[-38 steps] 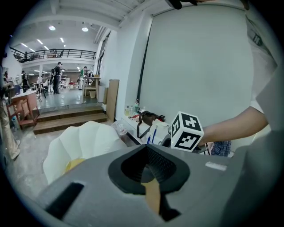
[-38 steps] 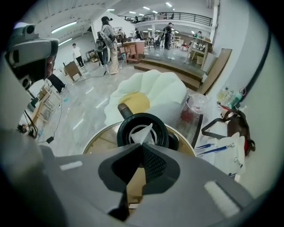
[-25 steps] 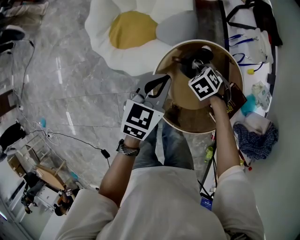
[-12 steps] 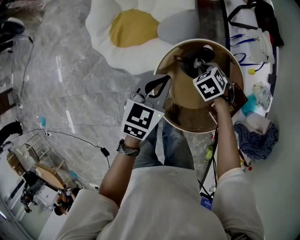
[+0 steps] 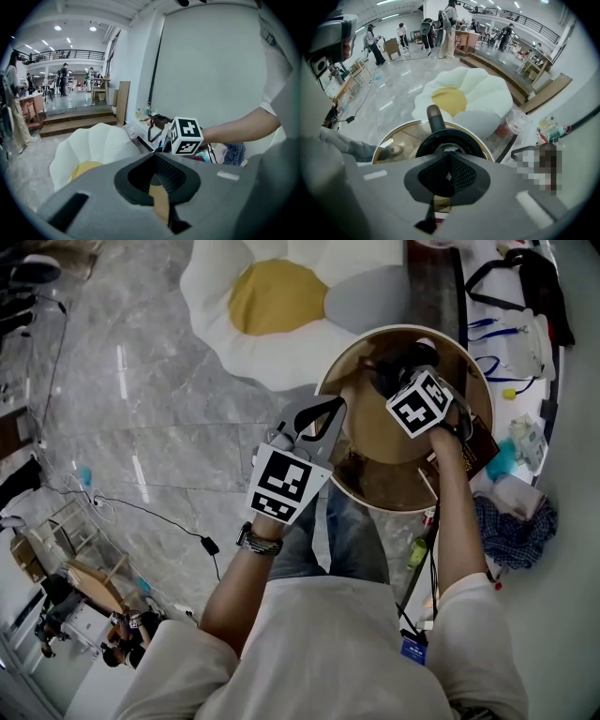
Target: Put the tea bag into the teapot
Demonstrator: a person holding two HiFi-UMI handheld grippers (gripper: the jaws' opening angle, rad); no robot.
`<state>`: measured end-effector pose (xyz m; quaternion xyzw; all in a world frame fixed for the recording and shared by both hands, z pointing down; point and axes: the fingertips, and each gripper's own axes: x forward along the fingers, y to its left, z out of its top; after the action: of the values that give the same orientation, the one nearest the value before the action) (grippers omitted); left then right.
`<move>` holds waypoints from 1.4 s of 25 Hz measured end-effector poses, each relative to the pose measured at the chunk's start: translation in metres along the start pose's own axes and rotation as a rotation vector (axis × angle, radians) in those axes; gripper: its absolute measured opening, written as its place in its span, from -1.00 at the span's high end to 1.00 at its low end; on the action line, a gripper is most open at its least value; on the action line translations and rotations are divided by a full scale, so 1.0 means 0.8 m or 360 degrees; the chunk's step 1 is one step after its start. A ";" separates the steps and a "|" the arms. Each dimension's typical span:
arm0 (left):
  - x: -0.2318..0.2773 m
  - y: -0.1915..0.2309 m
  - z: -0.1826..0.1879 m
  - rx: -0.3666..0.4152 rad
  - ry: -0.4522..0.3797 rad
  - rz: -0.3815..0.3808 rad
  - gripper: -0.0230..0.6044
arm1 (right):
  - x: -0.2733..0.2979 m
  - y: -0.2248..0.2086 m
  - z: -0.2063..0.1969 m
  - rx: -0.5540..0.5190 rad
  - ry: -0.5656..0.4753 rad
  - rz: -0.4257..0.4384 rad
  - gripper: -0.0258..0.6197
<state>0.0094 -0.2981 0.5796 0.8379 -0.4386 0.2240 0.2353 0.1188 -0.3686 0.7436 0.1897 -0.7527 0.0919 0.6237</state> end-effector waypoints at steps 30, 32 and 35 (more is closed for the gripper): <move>-0.018 0.022 0.017 0.0039 -0.0031 -0.0030 0.91 | -0.035 -0.004 0.002 0.0289 -0.0116 -0.0011 0.90; -0.029 0.020 0.020 0.0049 -0.0035 -0.0033 0.91 | -0.053 0.002 0.007 0.0367 -0.0188 -0.0010 0.90; -0.045 0.018 0.025 0.0075 -0.0055 -0.0038 0.91 | -0.084 0.002 0.017 0.0507 -0.0339 -0.0050 0.90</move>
<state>-0.0179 -0.2947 0.5461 0.8521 -0.4272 0.2169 0.2104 0.1160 -0.3605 0.6755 0.3064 -0.7874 0.1794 0.5039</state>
